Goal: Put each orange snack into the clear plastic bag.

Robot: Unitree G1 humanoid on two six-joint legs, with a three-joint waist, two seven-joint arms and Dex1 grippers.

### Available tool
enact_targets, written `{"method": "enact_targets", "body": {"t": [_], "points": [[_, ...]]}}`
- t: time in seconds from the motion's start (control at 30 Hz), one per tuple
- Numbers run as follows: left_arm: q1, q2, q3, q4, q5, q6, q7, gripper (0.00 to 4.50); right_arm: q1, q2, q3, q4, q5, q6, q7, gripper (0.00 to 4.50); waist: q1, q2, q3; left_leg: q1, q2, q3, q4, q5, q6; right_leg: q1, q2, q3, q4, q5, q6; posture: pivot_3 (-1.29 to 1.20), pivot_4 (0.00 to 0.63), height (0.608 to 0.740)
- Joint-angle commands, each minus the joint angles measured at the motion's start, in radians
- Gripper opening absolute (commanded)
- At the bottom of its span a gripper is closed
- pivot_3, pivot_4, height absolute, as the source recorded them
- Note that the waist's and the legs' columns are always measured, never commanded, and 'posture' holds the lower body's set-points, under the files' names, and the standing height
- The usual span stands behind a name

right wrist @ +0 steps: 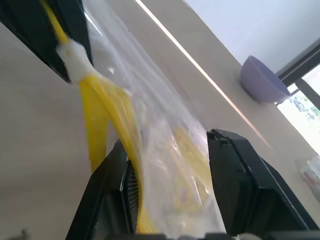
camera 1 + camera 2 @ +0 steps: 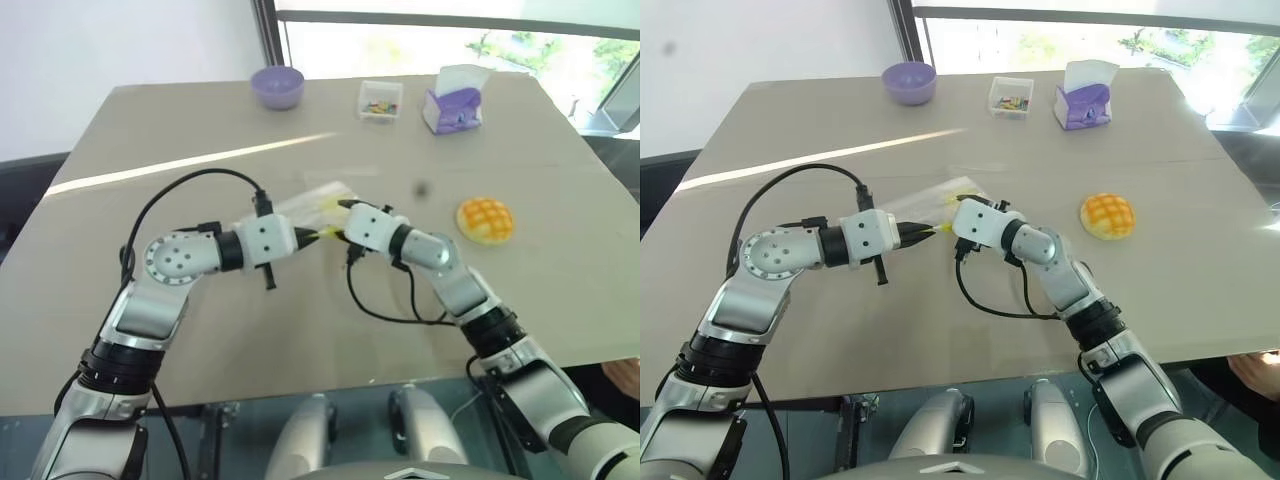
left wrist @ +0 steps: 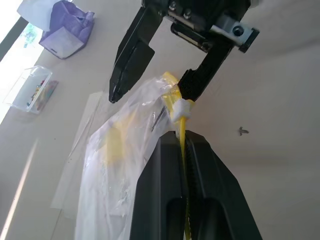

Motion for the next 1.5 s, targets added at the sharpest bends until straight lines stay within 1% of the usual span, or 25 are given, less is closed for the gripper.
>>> {"method": "enact_targets", "body": {"t": [0.03,0.23,0.33,0.37,0.47,0.53,0.57,0.63,0.67,0.73,0.77,0.9,1.07,1.1,1.17,1.2,1.23,1.27,1.3,1.4,1.43,1.5], "points": [[0.001,0.008,0.015,-0.048,-0.01,0.001,0.007,0.0,-0.037,-0.032,-0.026,0.071,-0.042,-0.011,-0.073,2.17,0.0,0.0,0.0,0.0,0.0,0.0,0.0,0.0,0.0,0.0,0.0,0.0,0.0,0.0,0.0,0.0,0.15,0.74],[0.01,0.013,0.027,-0.045,-0.015,0.001,0.01,0.0,-0.053,-0.108,-0.061,0.203,-0.075,-0.037,-0.17,2.17,0.001,0.0,0.0,0.0,-0.001,0.0,0.0,0.001,-0.002,0.0,0.0,0.001,0.0,0.0,0.0,0.0,0.15,0.74],[0.01,0.013,0.028,-0.033,-0.014,-0.004,0.011,0.0,-0.046,-0.122,-0.091,0.199,-0.042,-0.048,-0.168,2.17,0.0,0.0,0.0,0.0,-0.001,0.0,0.0,0.001,-0.001,0.0,0.0,0.001,0.0,0.0,0.0,0.0,0.15,0.74],[0.007,0.013,0.029,-0.025,-0.012,-0.007,0.012,0.0,-0.039,-0.122,-0.103,0.181,-0.019,-0.055,-0.155,2.17,0.0,0.0,0.0,0.0,0.0,0.0,0.0,0.001,-0.001,0.0,0.0,0.001,0.0,0.0,0.0,0.0,0.15,0.74],[-0.01,0.007,0.028,0.0,-0.009,-0.009,0.02,0.0,0.024,-0.116,-0.133,0.046,0.116,-0.066,-0.028,2.17,-0.003,0.0,0.0,0.0,0.0,0.001,-0.001,0.0,0.0,0.0,0.0,0.001,0.0,0.0,0.0,0.0,0.15,0.74],[-0.016,0.003,0.029,0.011,-0.012,-0.006,0.024,0.0,0.053,-0.118,-0.146,-0.024,0.164,-0.043,0.015,2.17,-0.002,0.0,0.0,0.0,0.001,0.001,-0.001,0.0,0.001,0.0,0.001,0.001,0.0,0.0,0.0,0.0,0.15,0.74],[-0.02,0.002,0.029,0.017,-0.012,-0.008,0.025,0.0,0.065,-0.122,-0.15,-0.055,0.182,-0.028,0.036,1.8,-0.002,0.0,0.0,0.0,0.001,0.001,-0.001,0.0,0.001,0.0,0.001,0.001,-0.001,0.0,0.0,0.0,0.15,0.74],[-0.027,-0.002,0.028,0.032,-0.012,-0.015,0.027,0.0,0.089,-0.138,-0.156,-0.121,0.207,0.009,0.068,1.46,0.0,0.0,0.0,0.0,0.001,0.001,-0.001,0.0,0.001,0.0,0.0,0.001,0.0,0.0,0.0,0.0,0.15,0.74],[-0.032,-0.005,0.027,0.038,-0.012,-0.018,0.029,0.0,0.099,-0.146,-0.157,-0.148,0.213,0.024,0.078,1.12,0.0,0.0,0.0,0.0,0.001,0.001,0.0,0.0,0.001,0.0,0.0,0.001,0.0,0.0,0.0,0.0,0.15,0.74],[-0.039,-0.01,0.025,0.049,-0.011,-0.022,0.03,0.0,0.113,-0.154,-0.164,-0.184,0.222,0.045,0.081,0.26,0.001,0.0,0.0,0.0,0.001,0.001,0.0,0.0,0.001,0.0,0.0,0.001,0.0,0.0,0.0,0.0,0.15,0.74],[-0.042,-0.013,0.023,0.054,-0.011,-0.024,0.031,0.0,0.121,-0.154,-0.172,-0.206,0.236,0.057,0.084,0.04,0.003,0.0,0.0,0.0,0.001,0.001,0.0,0.0,0.001,0.0,0.0,0.001,0.0,0.0,0.0,0.0,0.15,0.74],[-0.052,-0.02,0.019,0.072,-0.008,-0.032,0.032,0.0,0.151,-0.163,-0.185,-0.269,0.266,0.085,0.099,0.04,0.003,0.0,0.0,0.0,0.001,0.0,0.0,0.0,0.001,0.0,0.0,0.001,0.0,0.0,0.0,0.0,0.15,0.74],[-0.059,-0.027,0.017,0.089,-0.006,-0.043,0.032,0.0,0.179,-0.198,-0.18,-0.295,0.259,0.093,0.118,0.04,0.001,0.0,0.0,0.0,0.001,0.001,0.0,0.0,0.001,0.0,0.0,0.001,0.0,0.0,0.0,0.0,0.15,0.74],[-0.059,-0.027,0.017,0.09,-0.006,-0.045,0.032,0.0,0.179,-0.202,-0.184,-0.293,0.256,0.09,0.113,0.29,0.001,0.0,0.0,0.0,0.001,0.001,0.0,0.0,0.001,0.0,0.0,0.001,0.0,0.0,0.0,0.0,0.15,0.74],[-0.061,-0.029,0.017,0.095,-0.006,-0.049,0.031,0.0,0.175,-0.208,-0.183,-0.288,0.251,0.088,0.112,0.98,0.002,0.0,0.0,0.0,0.001,0.001,0.0,0.0,0.001,0.0,0.0,0.001,0.0,0.0,0.0,0.0,0.15,0.74],[-0.062,-0.029,0.016,0.097,-0.006,-0.05,0.031,0.0,0.174,-0.211,-0.179,-0.288,0.246,0.087,0.113,1.23,0.002,0.0,0.0,0.0,0.001,0.001,0.0,0.0,0.001,0.0,0.0,0.001,0.0,0.0,0.0,0.0,0.15,0.74],[-0.062,-0.03,0.016,0.099,-0.006,-0.051,0.031,0.0,0.175,-0.213,-0.176,-0.29,0.244,0.088,0.112,1.82,0.001,0.0,0.0,0.0,0.001,0.001,0.0,0.0,0.001,0.0,0.0,0.001,0.0,0.0,0.0,0.0,0.15,0.74],[-0.063,-0.03,0.016,0.1,-0.005,-0.052,0.031,0.0,0.178,-0.214,-0.175,-0.294,0.244,0.089,0.112,2.26,0.001,0.0,0.0,0.0,0.001,0.001,0.0,0.0,0.001,0.0,0.0,0.001,0.0,0.0,0.0,0.0,0.15,0.74],[-0.063,-0.031,0.016,0.101,-0.005,-0.053,0.032,0.0,0.186,-0.221,-0.174,-0.302,0.245,0.084,0.119,2.54,0.002,0.0,0.0,0.0,0.001,0.001,0.0,0.0,0.001,0.0,0.0,0.001,0.0,0.0,0.0,0.0,0.15,0.74],[-0.063,-0.031,0.015,0.102,-0.002,-0.054,0.034,0.0,0.212,-0.246,-0.202,-0.354,0.286,0.088,0.154,2.54,0.003,0.0,0.0,0.0,0.001,0.001,0.0,0.0,0.001,0.0,0.0,0.001,0.0,0.0,0.0,0.0,0.15,0.74],[-0.063,-0.031,0.015,0.103,-0.001,-0.054,0.034,0.0,0.22,-0.254,-0.216,-0.374,0.31,0.095,0.165,2.29,0.005,0.0,0.0,0.0,0.001,0.001,0.0,0.0,0.001,0.0,0.0,0.001,0.0,0.0,0.0,0.0,0.15,0.74],[-0.063,-0.031,0.015,0.103,0.0,-0.055,0.036,0.0,0.243,-0.273,-0.247,-0.422,0.361,0.125,0.188,1.54,0.006,0.0,0.0,0.0,0.0,0.001,0.0,0.0,0.001,0.0,0.0,0.001,-0.001,0.0,0.0,0.0,0.15,0.74]]}}
